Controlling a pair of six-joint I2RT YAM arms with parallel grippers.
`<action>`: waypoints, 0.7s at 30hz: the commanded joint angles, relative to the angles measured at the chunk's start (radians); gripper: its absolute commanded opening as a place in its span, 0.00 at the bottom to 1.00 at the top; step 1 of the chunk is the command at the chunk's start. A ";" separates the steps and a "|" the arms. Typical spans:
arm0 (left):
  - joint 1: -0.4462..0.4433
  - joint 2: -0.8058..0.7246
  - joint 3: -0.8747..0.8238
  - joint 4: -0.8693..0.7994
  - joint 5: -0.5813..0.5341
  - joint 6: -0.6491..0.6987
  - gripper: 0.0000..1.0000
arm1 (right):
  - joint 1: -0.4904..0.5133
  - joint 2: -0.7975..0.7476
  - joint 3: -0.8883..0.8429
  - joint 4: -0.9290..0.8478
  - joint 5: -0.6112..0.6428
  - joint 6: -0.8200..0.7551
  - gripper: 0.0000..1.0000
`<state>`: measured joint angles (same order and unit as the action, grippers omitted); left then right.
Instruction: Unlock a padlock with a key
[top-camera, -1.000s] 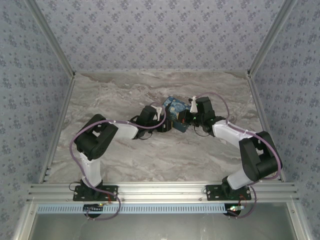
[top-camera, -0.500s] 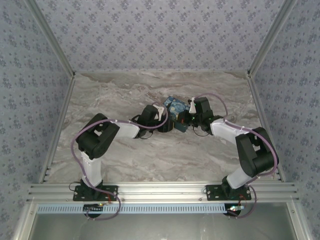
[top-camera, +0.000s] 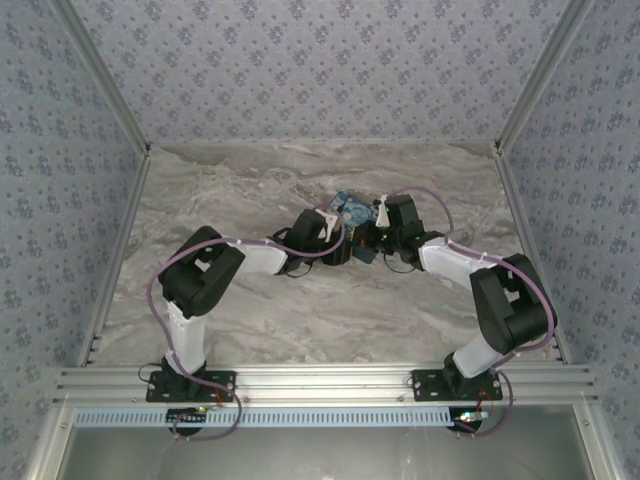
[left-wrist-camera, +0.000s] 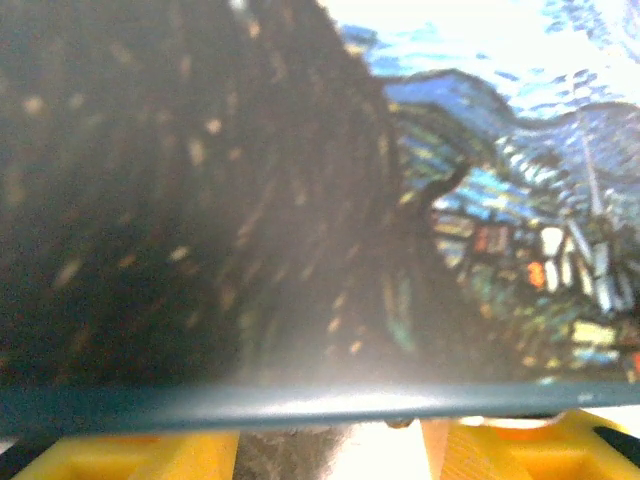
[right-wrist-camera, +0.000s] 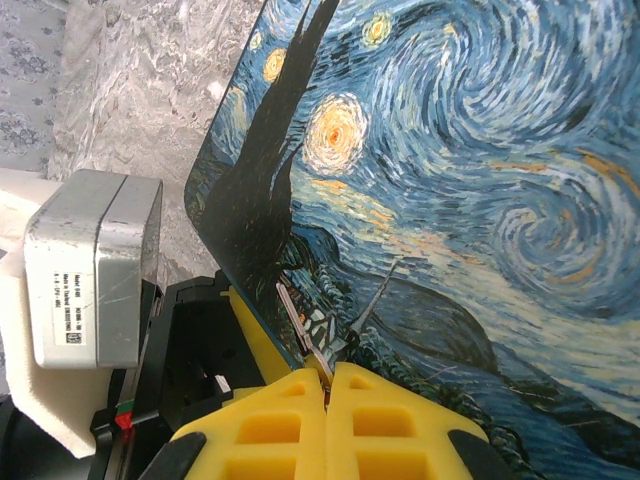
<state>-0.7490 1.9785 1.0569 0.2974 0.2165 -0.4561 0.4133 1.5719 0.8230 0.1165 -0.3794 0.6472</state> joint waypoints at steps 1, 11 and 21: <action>-0.014 0.022 0.046 -0.046 -0.024 0.014 0.47 | 0.009 0.025 0.009 -0.066 0.033 0.018 0.00; -0.026 0.039 0.090 -0.139 -0.134 -0.005 0.39 | 0.013 0.023 0.001 -0.047 0.031 0.033 0.00; -0.026 0.043 0.099 -0.137 -0.177 -0.064 0.39 | 0.017 0.020 -0.001 -0.041 0.031 0.049 0.00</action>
<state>-0.7799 2.0014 1.1316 0.1806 0.0879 -0.4911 0.4244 1.5723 0.8234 0.1143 -0.3733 0.6743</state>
